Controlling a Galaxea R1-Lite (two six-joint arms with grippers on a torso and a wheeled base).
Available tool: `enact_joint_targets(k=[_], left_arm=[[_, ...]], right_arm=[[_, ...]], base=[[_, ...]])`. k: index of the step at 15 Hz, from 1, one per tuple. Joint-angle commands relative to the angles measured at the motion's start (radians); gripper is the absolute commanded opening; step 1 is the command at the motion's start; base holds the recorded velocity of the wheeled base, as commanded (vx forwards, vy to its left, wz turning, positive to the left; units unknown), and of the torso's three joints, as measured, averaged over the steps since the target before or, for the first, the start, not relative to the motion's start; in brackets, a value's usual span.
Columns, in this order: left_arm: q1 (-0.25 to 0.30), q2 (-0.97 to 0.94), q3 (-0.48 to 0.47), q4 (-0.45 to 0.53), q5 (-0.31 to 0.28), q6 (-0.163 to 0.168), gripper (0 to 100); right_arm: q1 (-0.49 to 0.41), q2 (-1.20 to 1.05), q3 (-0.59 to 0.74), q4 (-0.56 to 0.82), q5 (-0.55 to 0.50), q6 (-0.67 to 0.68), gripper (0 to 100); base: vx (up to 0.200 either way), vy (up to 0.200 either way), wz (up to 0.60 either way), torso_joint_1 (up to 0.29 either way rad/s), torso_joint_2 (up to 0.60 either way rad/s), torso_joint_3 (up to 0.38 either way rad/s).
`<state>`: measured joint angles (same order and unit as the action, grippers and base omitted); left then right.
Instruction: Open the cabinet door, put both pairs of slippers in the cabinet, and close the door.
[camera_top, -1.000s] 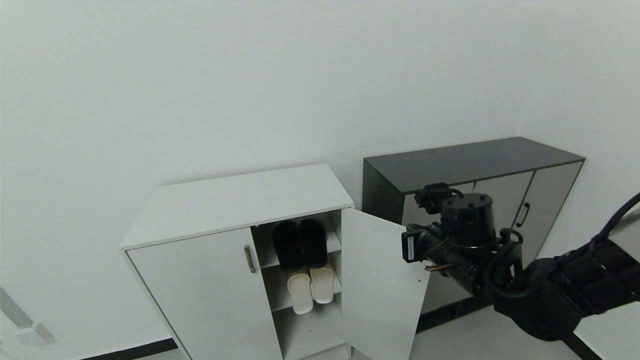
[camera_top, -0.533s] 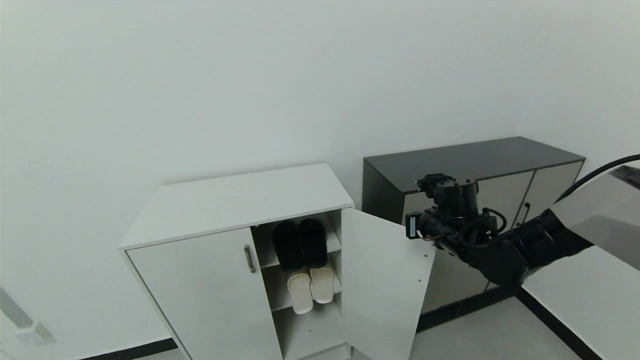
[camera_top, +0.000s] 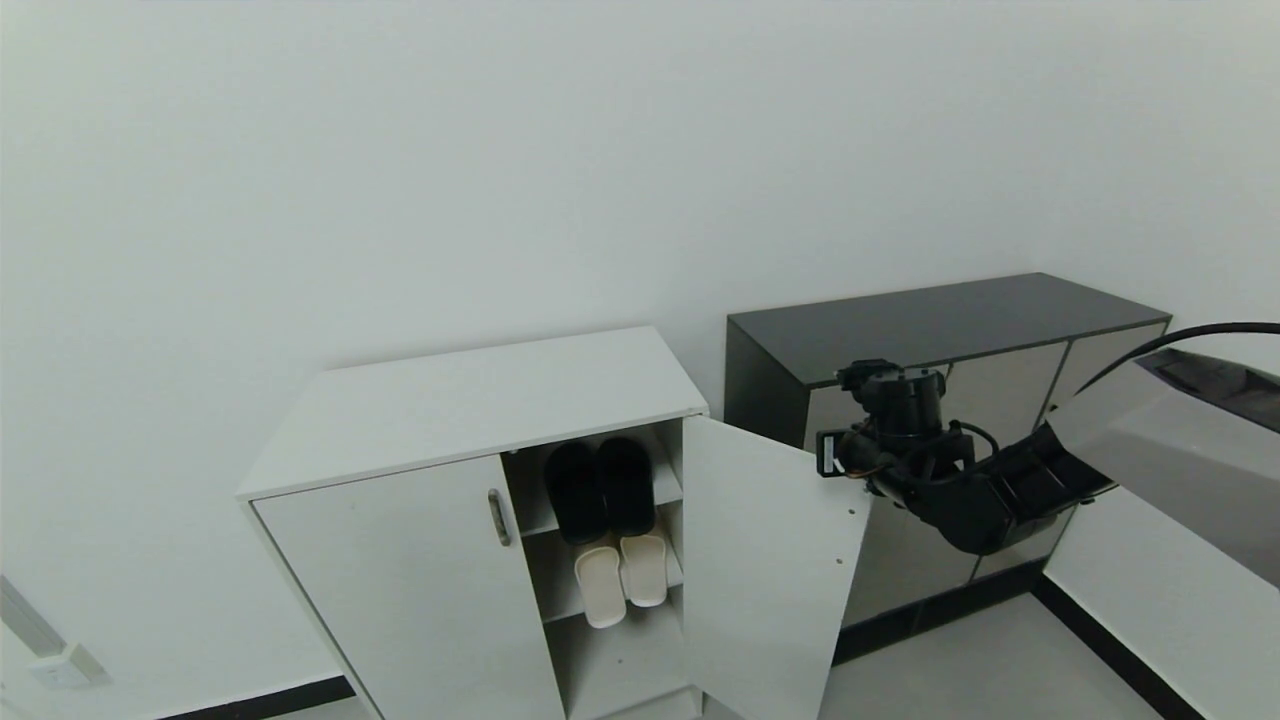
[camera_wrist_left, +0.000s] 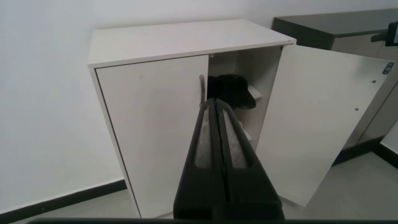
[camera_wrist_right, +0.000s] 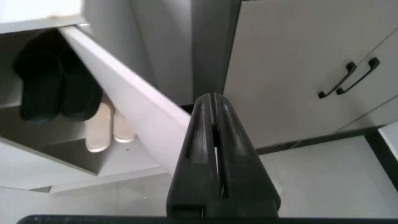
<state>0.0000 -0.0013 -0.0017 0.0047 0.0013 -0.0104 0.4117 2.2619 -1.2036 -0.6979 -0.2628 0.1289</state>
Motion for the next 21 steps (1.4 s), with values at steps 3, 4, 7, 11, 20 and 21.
enact_joint_targets(k=[3, 4, 7, 11, 20, 21], left_arm=[[0.0, 0.001, 0.0, 0.0, 0.0, 0.0, 0], [0.0, 0.001, 0.0, 0.0, 0.0, 0.0, 0], [0.0, 0.001, 0.0, 0.0, 0.0, 0.0, 0], [0.0, 0.001, 0.0, 0.0, -0.001, 0.0, 0], [0.0, 0.001, 0.0, 0.0, 0.0, -0.002, 0], [0.0, 0.001, 0.0, 0.0, 0.0, -0.002, 0]], right_arm=[[-0.004, 0.027, -0.004, 0.001, 0.0, 0.0, 0], [-0.002, 0.03, -0.005, 0.003, 0.0, -0.002, 0], [0.001, 0.027, -0.001, 0.009, 0.0, -0.002, 0], [0.029, 0.015, 0.026, 0.038, 0.0, -0.002, 0], [0.222, -0.108, 0.156, 0.037, 0.0, 0.0, 0], [0.233, -0.122, 0.167, 0.035, 0.002, 0.001, 0]], base=[[0.0, 0.0, 0.0, 0.0, 0.0, 0.0], [0.0, 0.0, 0.0, 0.0, 0.0, 0.0], [0.0, 0.0, 0.0, 0.0, 0.0, 0.0], [0.0, 0.0, 0.0, 0.0, 0.0, 0.0], [0.0, 0.0, 0.0, 0.0, 0.0, 0.0], [0.0, 0.0, 0.0, 0.0, 0.0, 0.0]])
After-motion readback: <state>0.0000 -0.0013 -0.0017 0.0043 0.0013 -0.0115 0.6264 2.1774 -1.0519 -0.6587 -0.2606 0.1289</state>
